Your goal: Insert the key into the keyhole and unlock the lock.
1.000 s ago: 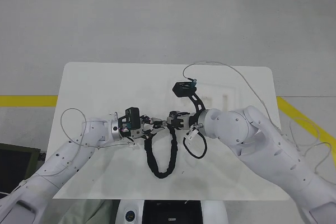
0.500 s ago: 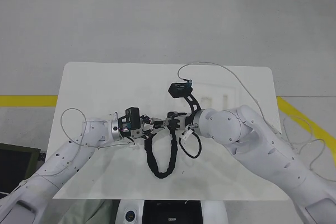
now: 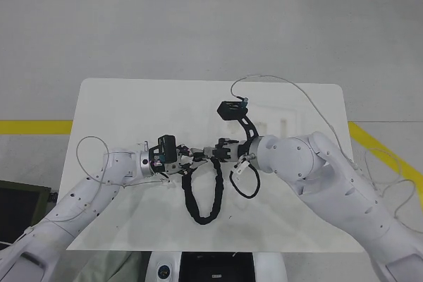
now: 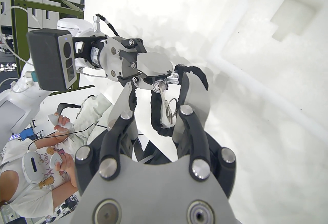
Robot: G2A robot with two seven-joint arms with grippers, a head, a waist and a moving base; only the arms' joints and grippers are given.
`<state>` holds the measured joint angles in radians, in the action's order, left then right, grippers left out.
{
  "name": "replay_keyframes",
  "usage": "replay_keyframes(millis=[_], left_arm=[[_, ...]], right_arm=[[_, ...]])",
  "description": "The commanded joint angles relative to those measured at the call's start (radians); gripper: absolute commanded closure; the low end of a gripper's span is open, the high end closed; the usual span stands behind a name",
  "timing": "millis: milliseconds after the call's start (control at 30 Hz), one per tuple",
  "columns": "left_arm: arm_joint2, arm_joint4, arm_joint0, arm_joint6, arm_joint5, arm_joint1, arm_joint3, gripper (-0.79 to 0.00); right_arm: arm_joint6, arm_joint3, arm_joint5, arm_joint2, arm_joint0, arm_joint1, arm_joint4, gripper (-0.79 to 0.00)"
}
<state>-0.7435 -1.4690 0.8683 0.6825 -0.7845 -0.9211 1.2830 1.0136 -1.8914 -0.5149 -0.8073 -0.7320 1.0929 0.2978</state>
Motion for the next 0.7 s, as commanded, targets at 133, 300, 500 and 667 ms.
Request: replay_keyframes(millis=[133,300,500,667], left_arm=[[0.0,0.0,0.0,0.0,0.0,0.0,0.0,0.0],[0.0,0.0,0.0,0.0,0.0,0.0,0.0,0.0],[0.0,0.0,0.0,0.0,0.0,0.0,0.0,0.0],[0.0,0.0,0.0,0.0,0.0,0.0,0.0,0.0]], right_arm=[[0.042,-0.03,0.0,-0.068,-0.036,-0.018,0.007,-0.308],[0.071,-0.067,0.003,-0.119,-0.081,-0.033,-0.002,-0.292],[0.077,-0.093,0.014,-0.153,-0.123,-0.042,-0.008,-0.212],[0.063,-0.088,0.03,-0.155,-0.14,-0.042,-0.019,-0.163]])
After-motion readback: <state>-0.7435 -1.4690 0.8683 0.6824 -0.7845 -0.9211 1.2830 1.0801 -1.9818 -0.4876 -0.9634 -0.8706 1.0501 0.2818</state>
